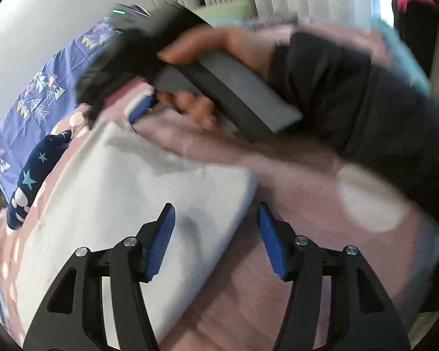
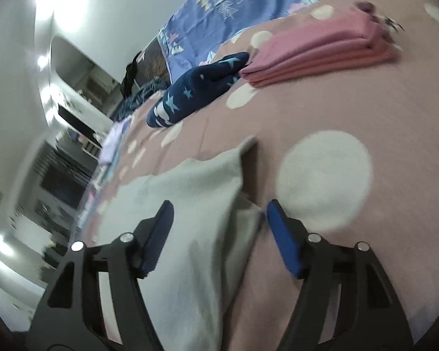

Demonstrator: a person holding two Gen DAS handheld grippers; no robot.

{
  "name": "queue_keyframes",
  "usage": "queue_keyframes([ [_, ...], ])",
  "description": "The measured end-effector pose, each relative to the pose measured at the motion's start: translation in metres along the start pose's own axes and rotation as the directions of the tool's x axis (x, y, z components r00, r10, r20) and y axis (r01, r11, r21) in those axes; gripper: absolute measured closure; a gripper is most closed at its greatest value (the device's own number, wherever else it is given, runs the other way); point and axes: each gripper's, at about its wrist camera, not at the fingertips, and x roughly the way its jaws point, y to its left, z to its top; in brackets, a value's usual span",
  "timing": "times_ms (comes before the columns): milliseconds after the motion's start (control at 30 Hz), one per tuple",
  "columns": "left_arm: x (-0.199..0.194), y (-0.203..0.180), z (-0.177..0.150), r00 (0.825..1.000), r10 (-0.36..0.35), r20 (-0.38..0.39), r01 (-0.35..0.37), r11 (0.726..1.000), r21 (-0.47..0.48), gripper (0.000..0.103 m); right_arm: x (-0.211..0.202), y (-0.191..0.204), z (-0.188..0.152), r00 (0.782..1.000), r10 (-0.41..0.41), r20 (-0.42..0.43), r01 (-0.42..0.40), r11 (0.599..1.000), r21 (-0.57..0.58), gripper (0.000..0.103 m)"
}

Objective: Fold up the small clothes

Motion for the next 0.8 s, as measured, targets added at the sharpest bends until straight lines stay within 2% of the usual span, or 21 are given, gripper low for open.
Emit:
queue_keyframes([
  [33, 0.002, 0.002, 0.001, 0.997, -0.070, 0.018, 0.071, 0.997, -0.024, 0.075, 0.012, 0.000, 0.000, 0.999, -0.044, -0.022, 0.044, 0.999, 0.002, 0.097],
  [67, 0.001, 0.005, 0.005, 0.995, -0.099, 0.017, 0.100, 0.994, -0.043, 0.100, 0.012, -0.002, -0.001, 0.998, -0.055, -0.021, 0.055, 0.998, 0.020, 0.098],
  [133, -0.006, 0.007, 0.009, 0.987, -0.155, 0.043, 0.157, 0.985, -0.065, 0.102, -0.009, 0.004, -0.002, 0.998, -0.018, 0.060, 0.017, 1.000, 0.019, 0.098],
  [200, -0.007, 0.008, 0.004, 0.977, -0.205, 0.053, 0.209, 0.975, -0.080, 0.102, -0.035, 0.024, 0.000, 0.992, 0.042, 0.120, -0.036, 0.998, -0.051, 0.098],
  [233, -0.006, 0.009, 0.000, 0.973, -0.227, 0.052, 0.231, 0.969, -0.092, 0.102, -0.041, 0.029, -0.002, 0.989, 0.012, 0.146, 0.001, 0.996, -0.089, 0.099],
  [300, -0.003, 0.014, -0.005, 0.959, -0.277, 0.053, 0.282, 0.951, -0.129, 0.102, -0.032, 0.020, -0.003, 0.968, -0.187, 0.168, 0.205, 0.974, -0.092, 0.099],
  [333, -0.003, 0.017, -0.005, 0.953, -0.299, 0.055, 0.304, 0.940, -0.152, 0.102, -0.016, 0.002, -0.003, 0.927, -0.350, 0.136, 0.361, 0.930, -0.063, 0.099],
  [367, -0.003, 0.018, -0.007, 0.948, -0.314, 0.055, 0.319, 0.933, -0.168, 0.101, -0.007, -0.015, -0.003, 0.932, -0.351, 0.091, 0.353, 0.936, -0.013, 0.101],
  [400, -0.003, 0.019, -0.008, 0.943, -0.328, 0.056, 0.333, 0.925, -0.181, 0.101, -0.011, -0.034, -0.002, 0.961, -0.265, 0.075, 0.258, 0.962, 0.088, 0.102],
  [433, -0.003, 0.022, -0.009, 0.937, -0.343, 0.064, 0.348, 0.916, -0.198, 0.101, -0.023, -0.043, 0.001, 0.979, -0.177, 0.098, 0.161, 0.975, 0.154, 0.102],
  [500, -0.004, 0.024, -0.011, 0.928, -0.364, 0.078, 0.372, 0.901, -0.223, 0.100, -0.040, -0.050, 0.000, 0.980, -0.130, 0.150, 0.102, 0.978, 0.181, 0.095],
  [533, -0.006, 0.025, -0.013, 0.921, -0.380, 0.087, 0.390, 0.889, -0.239, 0.100, -0.043, -0.053, -0.002, 0.981, -0.111, 0.157, 0.081, 0.979, 0.186, 0.087],
  [600, -0.005, 0.031, -0.013, 0.912, -0.398, 0.096, 0.409, 0.876, -0.255, 0.100, -0.039, -0.053, 0.002, 0.990, -0.050, 0.128, 0.024, 0.979, 0.202, 0.081],
  [633, -0.007, 0.031, -0.016, 0.910, -0.403, 0.097, 0.414, 0.872, -0.261, 0.099, -0.036, -0.053, 0.007, 0.994, 0.011, 0.109, -0.036, 0.974, 0.226, 0.074],
  [667, -0.010, 0.033, -0.019, 0.908, -0.405, 0.104, 0.418, 0.868, -0.267, 0.096, -0.032, -0.051, 0.012, 0.994, 0.064, 0.093, -0.085, 0.966, 0.244, 0.057],
  [700, -0.014, 0.034, -0.022, 0.908, -0.404, 0.111, 0.418, 0.866, -0.275, 0.094, -0.026, -0.047, 0.018, 0.989, 0.133, 0.062, -0.145, 0.955, 0.259, 0.047],
  [733, -0.019, 0.036, -0.025, 0.909, -0.399, 0.121, 0.417, 0.863, -0.284, 0.093, -0.019, -0.044, 0.024, 0.985, 0.168, 0.030, -0.170, 0.951, 0.258, 0.035],
  [767, -0.024, 0.038, -0.027, 0.911, -0.390, 0.133, 0.412, 0.863, -0.291, 0.090, -0.006, -0.037, 0.033, 0.980, 0.193, -0.044, -0.176, 0.950, 0.256, 0.033],
  [800, -0.028, 0.041, -0.029, 0.914, -0.380, 0.144, 0.406, 0.864, -0.298, 0.083, 0.008, -0.032, 0.039, 0.977, 0.179, -0.118, -0.142, 0.952, 0.270, 0.033],
])
